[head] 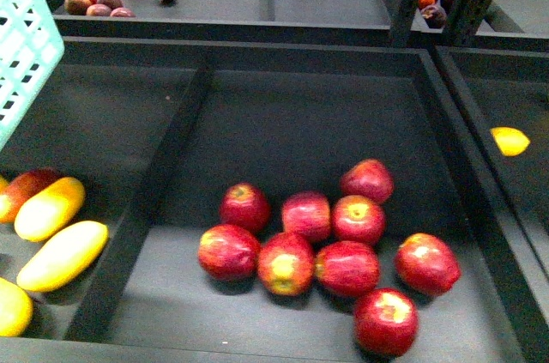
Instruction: Pick lemon and mango into basket
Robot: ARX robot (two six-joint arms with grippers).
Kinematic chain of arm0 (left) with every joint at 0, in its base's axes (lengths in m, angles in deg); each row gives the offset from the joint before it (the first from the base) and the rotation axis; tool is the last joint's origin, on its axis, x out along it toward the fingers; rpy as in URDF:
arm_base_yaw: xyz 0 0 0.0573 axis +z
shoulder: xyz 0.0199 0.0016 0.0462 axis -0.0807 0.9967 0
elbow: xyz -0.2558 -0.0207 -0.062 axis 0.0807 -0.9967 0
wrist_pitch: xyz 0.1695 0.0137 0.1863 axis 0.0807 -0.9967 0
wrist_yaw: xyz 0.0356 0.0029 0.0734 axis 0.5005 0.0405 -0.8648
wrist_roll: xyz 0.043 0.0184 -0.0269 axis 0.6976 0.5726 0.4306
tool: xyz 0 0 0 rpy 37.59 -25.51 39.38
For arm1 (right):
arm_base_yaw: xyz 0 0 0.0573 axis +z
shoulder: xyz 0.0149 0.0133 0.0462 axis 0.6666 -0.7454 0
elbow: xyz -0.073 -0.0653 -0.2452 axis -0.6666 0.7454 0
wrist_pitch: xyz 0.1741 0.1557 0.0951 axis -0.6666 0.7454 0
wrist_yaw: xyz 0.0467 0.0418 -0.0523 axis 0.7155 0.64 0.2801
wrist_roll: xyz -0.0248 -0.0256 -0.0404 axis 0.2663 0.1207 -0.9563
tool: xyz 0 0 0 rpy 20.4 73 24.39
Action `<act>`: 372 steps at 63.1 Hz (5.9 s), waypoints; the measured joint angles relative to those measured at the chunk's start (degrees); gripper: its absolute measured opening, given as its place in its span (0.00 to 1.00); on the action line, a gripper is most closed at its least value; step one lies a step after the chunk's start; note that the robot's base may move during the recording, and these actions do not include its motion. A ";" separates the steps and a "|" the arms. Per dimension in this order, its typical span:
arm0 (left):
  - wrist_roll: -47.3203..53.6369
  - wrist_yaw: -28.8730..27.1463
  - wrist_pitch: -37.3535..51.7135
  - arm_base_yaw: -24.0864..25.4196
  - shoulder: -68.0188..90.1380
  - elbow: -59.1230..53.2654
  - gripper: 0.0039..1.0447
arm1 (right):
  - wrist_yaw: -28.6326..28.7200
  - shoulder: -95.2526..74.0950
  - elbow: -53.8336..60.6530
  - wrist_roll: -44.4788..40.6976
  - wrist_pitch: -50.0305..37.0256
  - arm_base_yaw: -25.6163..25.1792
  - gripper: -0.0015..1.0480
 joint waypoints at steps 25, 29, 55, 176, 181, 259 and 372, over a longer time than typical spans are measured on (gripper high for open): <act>1.07 0.00 -0.13 0.37 0.09 0.04 0.06 | 0.33 0.00 0.02 0.00 0.02 -0.02 0.92; 10.01 6.19 -11.13 0.39 3.37 4.68 0.05 | 0.31 0.00 0.02 0.00 0.02 -0.02 0.92; 36.72 -5.62 -9.81 -25.64 18.34 7.96 0.05 | 0.22 0.00 0.02 0.00 0.02 0.00 0.92; 36.41 6.49 6.36 -56.87 47.25 18.49 0.05 | 0.09 0.00 0.02 0.02 0.02 0.00 0.92; 36.41 6.56 6.36 -56.87 47.28 18.49 0.05 | -6.38 -2.64 -1.84 3.37 5.64 1.92 0.92; 36.65 6.78 6.34 -56.85 47.41 18.53 0.05 | 2.95 -127.58 -49.09 -1.29 -39.23 -45.81 0.92; 36.65 6.82 6.32 -56.87 47.41 18.53 0.05 | 2.97 -149.20 -77.94 10.84 -21.88 -38.64 0.81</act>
